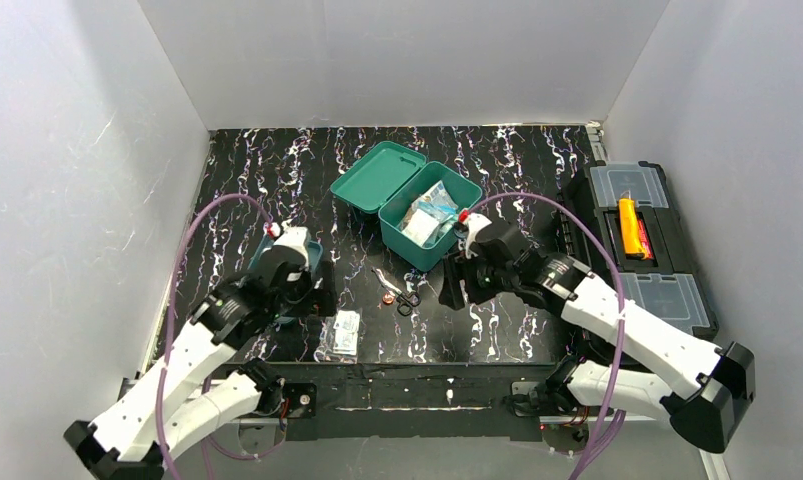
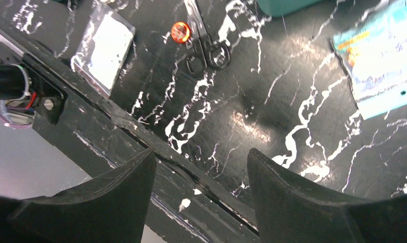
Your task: Organize the medicine kit
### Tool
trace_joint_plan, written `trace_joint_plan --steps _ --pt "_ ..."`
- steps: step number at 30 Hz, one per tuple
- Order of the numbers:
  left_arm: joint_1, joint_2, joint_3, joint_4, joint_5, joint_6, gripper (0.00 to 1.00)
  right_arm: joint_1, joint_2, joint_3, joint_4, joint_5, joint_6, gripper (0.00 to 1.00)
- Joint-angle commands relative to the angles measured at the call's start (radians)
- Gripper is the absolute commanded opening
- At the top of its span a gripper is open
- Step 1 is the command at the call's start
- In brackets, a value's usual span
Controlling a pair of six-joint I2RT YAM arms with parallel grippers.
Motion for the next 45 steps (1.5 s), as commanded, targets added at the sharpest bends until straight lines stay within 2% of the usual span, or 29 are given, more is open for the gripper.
trace_joint_plan --steps 1,12,23,30,36,43,45 --pt "-0.001 0.112 -0.027 0.020 0.110 -0.070 1.00 0.001 -0.067 -0.084 0.030 0.040 0.069 0.74" --pt "-0.028 0.349 -0.112 0.151 0.172 -0.130 1.00 0.002 -0.170 -0.253 0.053 0.010 0.183 0.74" --pt "-0.110 0.613 -0.110 0.188 0.129 -0.126 1.00 0.001 -0.211 -0.300 0.053 0.005 0.195 0.74" --pt "-0.147 0.715 -0.110 0.216 0.120 -0.157 1.00 0.002 -0.244 -0.329 0.050 0.008 0.208 0.74" --pt "-0.170 0.774 -0.099 0.231 0.120 -0.167 0.82 0.002 -0.277 -0.353 0.045 0.011 0.224 0.74" --pt "-0.185 0.801 -0.077 0.231 0.122 -0.163 0.41 0.001 -0.312 -0.373 0.036 0.013 0.238 0.73" --pt "-0.188 0.804 -0.070 0.229 0.123 -0.160 0.33 0.001 -0.316 -0.377 0.035 0.013 0.241 0.73"
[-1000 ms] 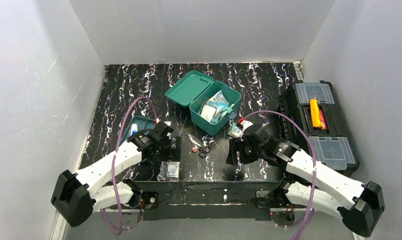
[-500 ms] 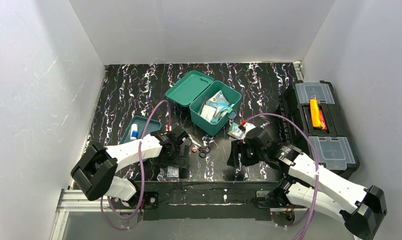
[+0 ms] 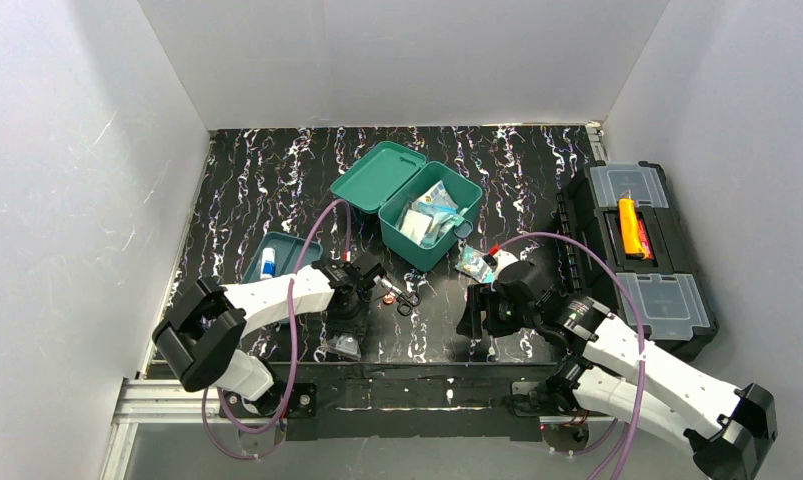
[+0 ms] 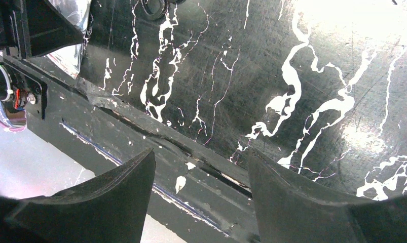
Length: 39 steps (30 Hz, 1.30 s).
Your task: Organize the medicine kit
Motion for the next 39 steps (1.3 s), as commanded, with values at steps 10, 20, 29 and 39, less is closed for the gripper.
trace_joint_plan --steps 10,20,29,39 --pt "-0.025 -0.020 0.127 -0.114 -0.066 0.026 0.19 0.001 -0.040 -0.009 -0.001 -0.001 0.020 0.73" --pt "-0.026 -0.063 0.468 -0.329 -0.139 0.138 0.20 0.001 -0.056 -0.004 -0.015 0.016 0.027 0.73" --pt "-0.023 0.088 0.804 -0.364 -0.183 0.276 0.22 0.001 -0.076 0.014 -0.046 0.028 0.037 0.73" --pt "0.064 0.345 1.119 -0.309 -0.048 0.389 0.23 0.001 -0.131 0.007 -0.074 0.018 0.086 0.73"
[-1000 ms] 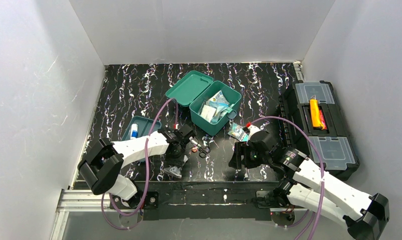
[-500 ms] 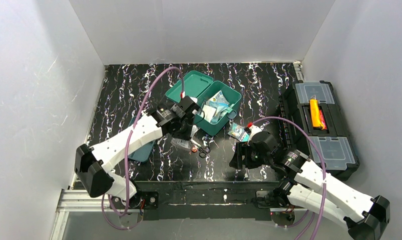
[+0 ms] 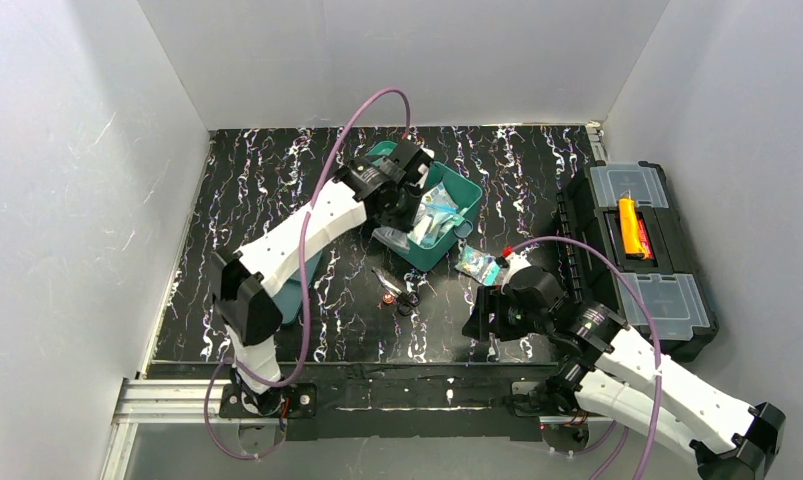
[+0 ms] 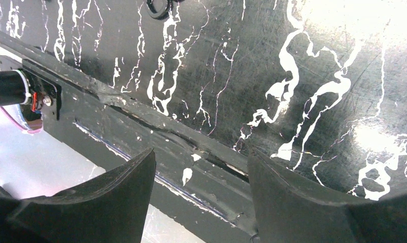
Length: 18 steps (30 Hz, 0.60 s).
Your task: Organize the medicine kit
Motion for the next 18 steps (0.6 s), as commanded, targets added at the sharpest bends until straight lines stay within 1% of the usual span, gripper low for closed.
trace_joint_plan --steps 1,9,11,14,18 --pt "0.053 0.071 0.143 0.019 0.072 0.072 0.23 0.001 -0.033 0.005 -0.001 0.001 0.044 0.73" --pt "0.143 0.229 0.284 0.130 0.261 0.114 0.23 0.001 -0.073 -0.001 -0.013 -0.003 0.073 0.73" --pt "0.151 0.275 0.328 0.130 0.280 0.131 0.23 0.001 -0.074 0.000 -0.021 0.004 0.073 0.73" --pt "0.157 0.341 0.380 0.131 0.303 0.140 0.28 0.001 -0.076 -0.005 -0.021 0.015 0.083 0.73" --pt "0.160 0.399 0.376 0.148 0.315 0.134 0.32 0.001 -0.080 -0.013 -0.019 0.056 0.112 0.74"
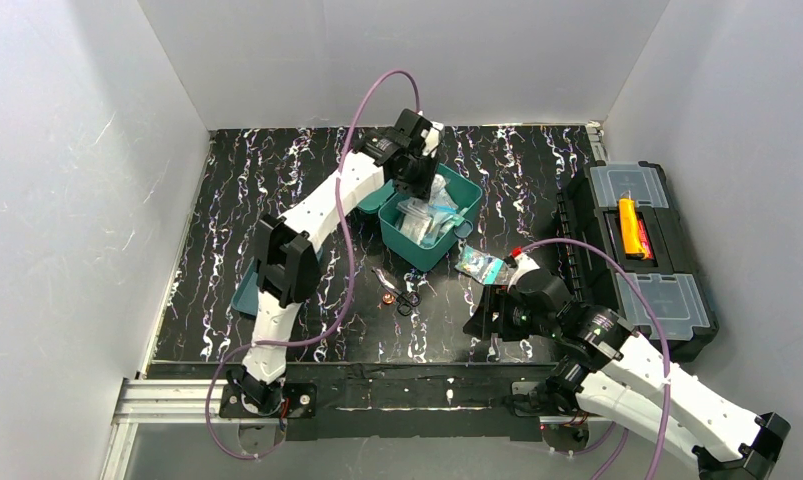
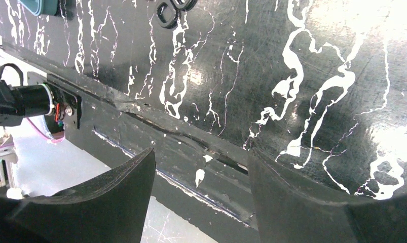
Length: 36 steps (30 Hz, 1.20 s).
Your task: Organize the medicine kit
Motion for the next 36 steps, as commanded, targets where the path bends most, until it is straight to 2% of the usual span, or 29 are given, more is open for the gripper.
trace_joint_plan --steps 1,5,7,14,19,28,36 --pt "-0.001 0.028 0.003 0.008 0.050 0.015 0.34 0.002 -0.012 -0.013 -0.005 0.060 0.041 0.74" --pt "0.000 0.035 -0.082 0.035 0.053 0.008 0.42 0.001 -0.004 -0.001 -0.017 0.106 0.052 0.74" --pt "0.000 0.023 -0.136 0.056 0.057 0.005 0.54 0.001 0.011 0.011 -0.034 0.137 0.053 0.75" --pt "-0.001 -0.111 -0.328 0.145 0.064 -0.008 0.75 0.001 0.082 0.072 -0.073 0.241 0.055 0.80" --pt "0.000 -0.229 -0.403 0.176 0.036 -0.011 0.79 0.001 0.148 0.129 -0.079 0.315 0.045 0.81" --pt "0.000 -0.379 -0.453 0.117 -0.003 -0.013 0.83 -0.027 0.216 0.193 -0.067 0.495 0.048 0.89" --pt "0.000 -0.537 -0.512 0.071 -0.011 -0.024 0.85 -0.116 0.330 0.266 -0.038 0.505 0.030 0.86"
